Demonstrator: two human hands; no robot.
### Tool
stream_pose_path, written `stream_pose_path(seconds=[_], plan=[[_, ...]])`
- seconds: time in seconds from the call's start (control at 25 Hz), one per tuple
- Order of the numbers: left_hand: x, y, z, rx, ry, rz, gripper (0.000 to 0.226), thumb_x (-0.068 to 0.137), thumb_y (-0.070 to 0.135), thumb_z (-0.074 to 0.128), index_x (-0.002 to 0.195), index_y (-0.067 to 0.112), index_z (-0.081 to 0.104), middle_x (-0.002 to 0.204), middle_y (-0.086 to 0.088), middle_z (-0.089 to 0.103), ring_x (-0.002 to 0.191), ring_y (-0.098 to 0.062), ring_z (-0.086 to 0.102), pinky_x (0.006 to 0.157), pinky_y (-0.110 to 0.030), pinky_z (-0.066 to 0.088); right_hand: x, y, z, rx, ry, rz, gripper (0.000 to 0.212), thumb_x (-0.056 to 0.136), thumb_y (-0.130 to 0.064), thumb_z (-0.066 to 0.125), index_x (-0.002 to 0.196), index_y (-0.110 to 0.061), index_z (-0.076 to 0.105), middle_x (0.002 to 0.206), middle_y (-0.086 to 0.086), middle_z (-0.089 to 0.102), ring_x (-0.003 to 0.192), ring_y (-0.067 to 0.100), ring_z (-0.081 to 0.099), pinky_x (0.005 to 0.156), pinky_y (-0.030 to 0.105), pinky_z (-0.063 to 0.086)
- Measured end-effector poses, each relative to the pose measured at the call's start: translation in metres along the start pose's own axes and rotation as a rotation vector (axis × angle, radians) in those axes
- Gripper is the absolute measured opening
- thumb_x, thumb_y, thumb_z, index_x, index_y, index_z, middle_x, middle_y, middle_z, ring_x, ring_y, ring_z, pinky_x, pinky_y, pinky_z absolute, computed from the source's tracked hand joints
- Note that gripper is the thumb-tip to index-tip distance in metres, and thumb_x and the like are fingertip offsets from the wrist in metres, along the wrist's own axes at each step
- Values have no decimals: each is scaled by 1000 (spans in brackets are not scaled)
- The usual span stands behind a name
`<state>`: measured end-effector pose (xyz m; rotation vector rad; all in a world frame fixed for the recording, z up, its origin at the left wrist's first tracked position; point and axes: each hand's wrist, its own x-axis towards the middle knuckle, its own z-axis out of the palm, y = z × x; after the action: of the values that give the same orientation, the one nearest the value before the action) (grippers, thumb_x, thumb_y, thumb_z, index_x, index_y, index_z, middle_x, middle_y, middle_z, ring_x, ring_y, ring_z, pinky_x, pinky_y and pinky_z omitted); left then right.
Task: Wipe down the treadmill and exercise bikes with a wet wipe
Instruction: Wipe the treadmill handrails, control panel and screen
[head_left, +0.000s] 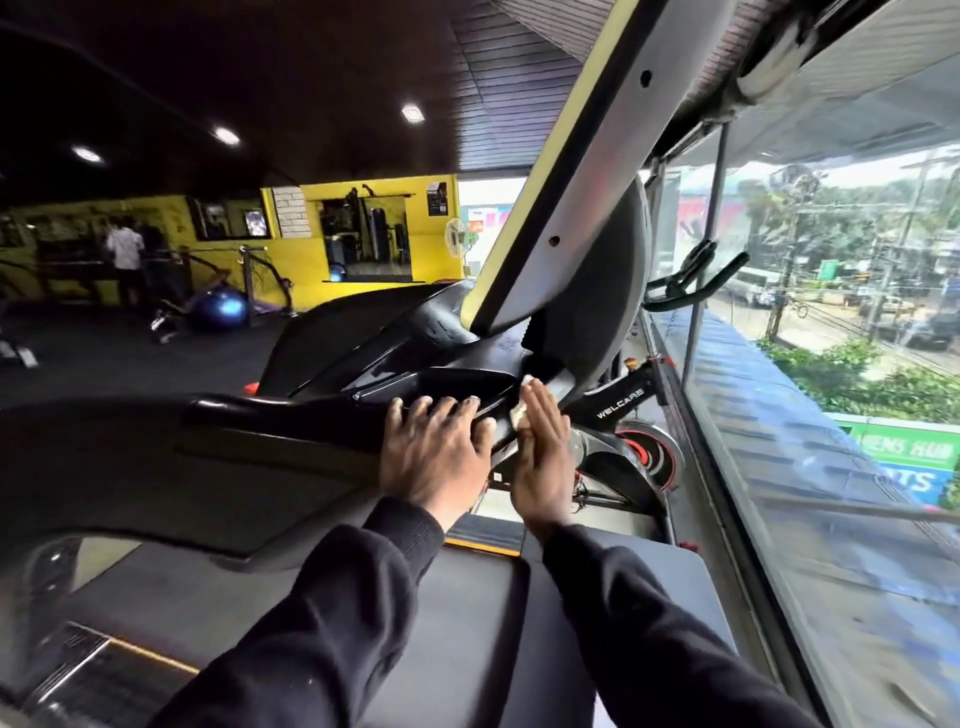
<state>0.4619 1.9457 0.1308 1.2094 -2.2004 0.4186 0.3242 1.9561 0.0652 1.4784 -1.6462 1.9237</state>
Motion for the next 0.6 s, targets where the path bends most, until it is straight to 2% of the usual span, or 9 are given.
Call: stream_pose_path(seconds=[0.08, 0.2, 0.28, 0.4, 0.48, 0.6], plan=[[8, 12, 2, 29, -41, -29, 49, 98, 50, 29, 137, 31, 53, 131, 7, 61, 124, -19, 51, 114, -43, 23, 15, 1, 3, 19, 16, 83, 54, 98, -35, 28, 140, -10, 51, 150, 2, 43, 143, 17, 32, 115, 54, 24], [20, 38, 9, 73, -37, -15, 47, 100, 42, 32, 143, 28, 47, 134, 5, 58, 123, -20, 52, 111, -38, 28, -8, -2, 3, 103, -86, -121, 49, 103, -32, 31, 141, -6, 47, 152, 7, 41, 146, 18, 28, 119, 45, 20], [25, 51, 15, 81, -31, -28, 48, 99, 38, 32, 144, 28, 46, 133, 4, 59, 121, -20, 54, 110, -38, 31, -1, 21, -8, 105, -130, -226, 48, 104, -31, 30, 143, -7, 46, 153, 6, 39, 146, 18, 27, 119, 44, 19], [29, 58, 18, 131, 10, -67, 54, 92, 42, 29, 134, 26, 59, 117, 2, 67, 105, -24, 62, 100, -41, 41, 49, 64, -16, 35, -94, -77, 49, 103, -33, 30, 140, -8, 49, 151, 4, 42, 143, 19, 33, 113, 55, 29], [29, 60, 22, 164, 50, -82, 54, 89, 43, 30, 126, 25, 65, 105, 2, 71, 93, -25, 66, 90, -40, 47, 59, 65, -17, 20, -61, -29, 54, 103, -38, 26, 139, -4, 49, 149, 8, 44, 141, 23, 36, 112, 54, 31], [29, 63, 24, 197, 82, -92, 47, 88, 41, 38, 121, 24, 67, 99, 2, 71, 85, -24, 67, 83, -38, 49, 26, 46, -19, 103, -137, -248, 46, 104, -30, 34, 138, -3, 50, 148, 12, 45, 143, 21, 34, 117, 40, 28]])
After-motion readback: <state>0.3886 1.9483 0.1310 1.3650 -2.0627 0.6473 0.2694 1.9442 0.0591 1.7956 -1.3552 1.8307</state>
